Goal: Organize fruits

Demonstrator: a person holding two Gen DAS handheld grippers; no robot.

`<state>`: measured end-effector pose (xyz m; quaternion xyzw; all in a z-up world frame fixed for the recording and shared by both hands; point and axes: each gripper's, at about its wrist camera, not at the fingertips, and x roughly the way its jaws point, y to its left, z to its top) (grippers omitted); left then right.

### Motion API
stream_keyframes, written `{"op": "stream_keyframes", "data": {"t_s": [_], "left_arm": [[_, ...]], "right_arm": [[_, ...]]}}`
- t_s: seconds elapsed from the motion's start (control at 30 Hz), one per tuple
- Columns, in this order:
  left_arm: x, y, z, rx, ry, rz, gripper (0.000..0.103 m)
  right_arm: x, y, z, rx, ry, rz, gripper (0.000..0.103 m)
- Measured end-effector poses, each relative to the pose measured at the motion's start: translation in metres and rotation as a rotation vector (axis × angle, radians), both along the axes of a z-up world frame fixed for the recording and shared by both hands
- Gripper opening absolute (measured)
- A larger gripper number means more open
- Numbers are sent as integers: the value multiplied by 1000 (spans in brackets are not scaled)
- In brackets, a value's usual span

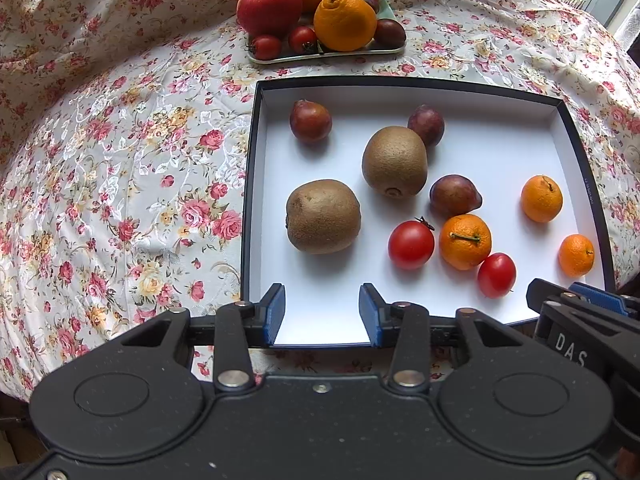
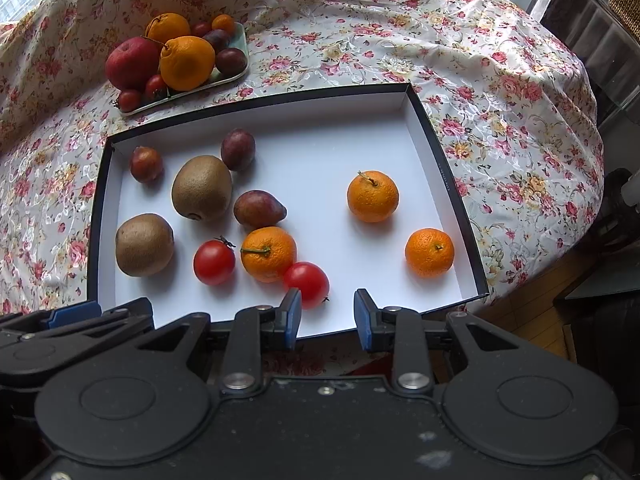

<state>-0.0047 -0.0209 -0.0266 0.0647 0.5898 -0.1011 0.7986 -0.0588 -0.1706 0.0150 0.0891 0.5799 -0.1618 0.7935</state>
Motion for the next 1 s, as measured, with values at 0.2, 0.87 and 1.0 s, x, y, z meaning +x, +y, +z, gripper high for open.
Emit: {"op": "stream_keyframes", "data": {"t_s": [0.2, 0.87, 1.0], "left_arm": [[0, 0, 0, 1, 0, -3, 50], [0, 0, 1, -1, 0, -3, 50], [-1, -1, 1, -3, 0, -3, 50]], "right_arm": [[0, 0, -1, 6, 1, -3, 32], [0, -1, -1, 14, 6, -7, 32], [0, -1, -1, 14, 6, -8, 32]]}}
